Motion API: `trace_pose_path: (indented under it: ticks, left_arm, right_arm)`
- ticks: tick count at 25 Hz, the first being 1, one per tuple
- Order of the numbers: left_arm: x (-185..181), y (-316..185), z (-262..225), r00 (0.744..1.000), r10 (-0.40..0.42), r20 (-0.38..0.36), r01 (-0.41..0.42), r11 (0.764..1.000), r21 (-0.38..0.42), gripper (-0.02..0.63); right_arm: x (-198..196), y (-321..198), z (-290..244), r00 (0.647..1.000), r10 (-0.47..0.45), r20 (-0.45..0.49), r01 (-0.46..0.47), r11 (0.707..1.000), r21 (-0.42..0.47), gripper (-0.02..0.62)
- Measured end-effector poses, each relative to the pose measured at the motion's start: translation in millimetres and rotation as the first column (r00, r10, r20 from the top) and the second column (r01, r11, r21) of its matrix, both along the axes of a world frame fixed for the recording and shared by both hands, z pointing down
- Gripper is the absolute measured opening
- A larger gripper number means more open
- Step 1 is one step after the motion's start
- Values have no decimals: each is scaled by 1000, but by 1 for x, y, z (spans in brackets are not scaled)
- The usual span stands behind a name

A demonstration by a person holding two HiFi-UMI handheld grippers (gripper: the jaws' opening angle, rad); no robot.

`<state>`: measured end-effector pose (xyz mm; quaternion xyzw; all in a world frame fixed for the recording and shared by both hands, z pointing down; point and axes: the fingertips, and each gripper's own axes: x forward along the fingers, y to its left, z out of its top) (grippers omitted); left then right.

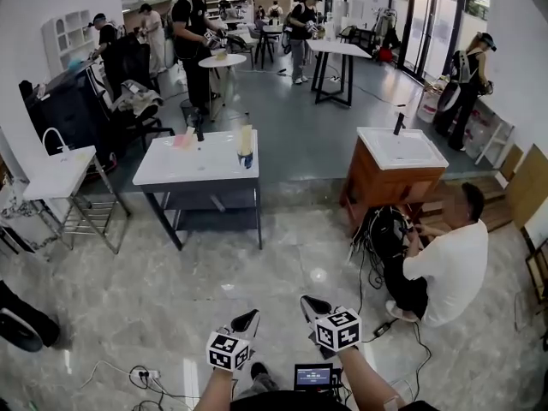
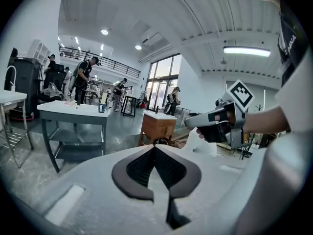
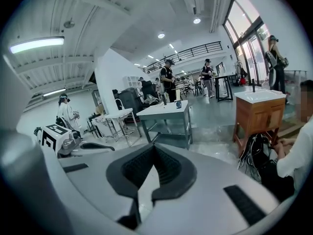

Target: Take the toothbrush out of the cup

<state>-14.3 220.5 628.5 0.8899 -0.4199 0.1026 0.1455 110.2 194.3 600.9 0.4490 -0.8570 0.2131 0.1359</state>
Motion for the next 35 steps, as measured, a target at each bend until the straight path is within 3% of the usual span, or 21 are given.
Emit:
trace_pose_path:
  ticks: [7, 17, 35]
  left_arm:
    - [-37, -58, 6, 999, 48, 8, -48, 999, -24, 9]
    - [-54, -136, 33, 999, 51, 5, -51, 996, -78, 9]
    - [-45, -356, 17, 997, -66, 27, 68, 995, -69, 9]
  right_arm:
    - [-37, -56, 3, 1000, 31, 5, -31, 999, -13, 9]
    - [-66, -141, 25, 1000, -2, -9, 2, 999, -50, 9]
    - [-61, -372, 16, 993, -114, 22, 115, 992, -46, 9]
